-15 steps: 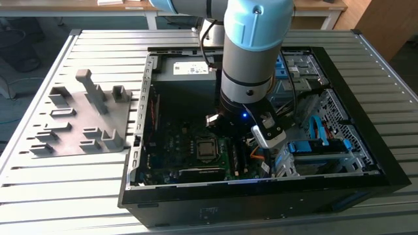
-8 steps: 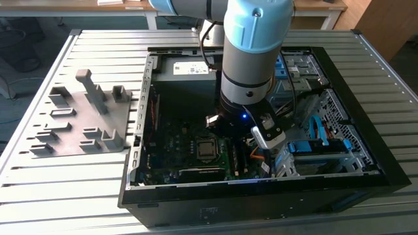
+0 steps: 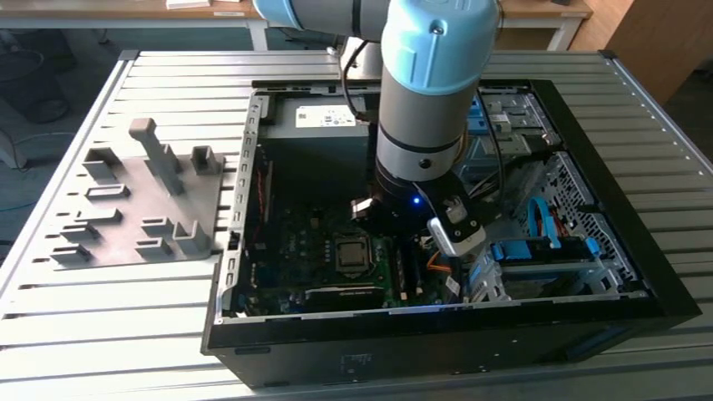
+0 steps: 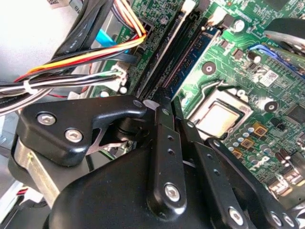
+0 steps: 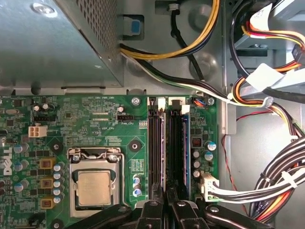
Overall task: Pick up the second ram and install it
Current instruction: 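Insert the second ram into the second slot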
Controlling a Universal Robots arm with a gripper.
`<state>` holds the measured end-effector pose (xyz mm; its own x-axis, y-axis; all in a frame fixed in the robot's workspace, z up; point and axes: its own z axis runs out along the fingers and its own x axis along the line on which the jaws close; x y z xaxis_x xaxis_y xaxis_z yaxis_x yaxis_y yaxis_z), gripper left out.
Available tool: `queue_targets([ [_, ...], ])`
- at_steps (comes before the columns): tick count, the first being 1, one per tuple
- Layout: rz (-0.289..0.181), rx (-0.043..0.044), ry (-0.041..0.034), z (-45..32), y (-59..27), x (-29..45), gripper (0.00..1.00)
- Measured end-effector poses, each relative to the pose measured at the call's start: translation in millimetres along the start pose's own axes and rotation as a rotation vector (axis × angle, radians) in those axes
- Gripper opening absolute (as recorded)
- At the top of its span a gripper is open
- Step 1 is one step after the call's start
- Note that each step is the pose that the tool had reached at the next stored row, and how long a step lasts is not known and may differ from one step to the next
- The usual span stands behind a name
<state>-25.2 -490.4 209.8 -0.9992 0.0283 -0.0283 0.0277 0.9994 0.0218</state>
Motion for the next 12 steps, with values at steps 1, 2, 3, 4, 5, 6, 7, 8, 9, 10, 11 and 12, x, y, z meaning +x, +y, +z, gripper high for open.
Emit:
queue_targets([
  [1, 0.0, 0.0064, -0.0002, 0.4, 0.1, 0.0, 0.14],
  [2, 0.0, 0.0089, -0.0002, 0.5, 0.1, 0.0, 0.14],
  [3, 0.0, 0.0099, -0.0003, 0.5, 0.0, 0.0, 0.14],
  [4, 0.0, 0.0101, -0.0003, 0.5, 0.0, 0.1, 0.14],
  [5, 0.0, 0.0102, -0.0003, 0.5, 0.0, 0.1, 0.14],
  [6, 0.0, 0.0101, -0.0003, 0.5, 0.0, 0.1, 0.14],
  [7, 0.0, 0.0102, -0.0003, 0.4, 0.0, 0.1, 0.14],
  [8, 0.0, 0.0103, -0.0003, 0.5, 0.0, 0.1, 0.14],
  [9, 0.0, 0.0103, -0.0003, 0.5, -0.1, 0.1, 0.14],
  [10, 0.0, 0.0103, -0.0003, 0.4, -0.1, 0.1, 0.14],
  [11, 0.0, 0.0103, -0.0003, 0.5, 0.0, 0.1, 0.14],
  [12, 0.0, 0.0103, -0.0003, 0.4, -0.1, 0.1, 0.14],
])
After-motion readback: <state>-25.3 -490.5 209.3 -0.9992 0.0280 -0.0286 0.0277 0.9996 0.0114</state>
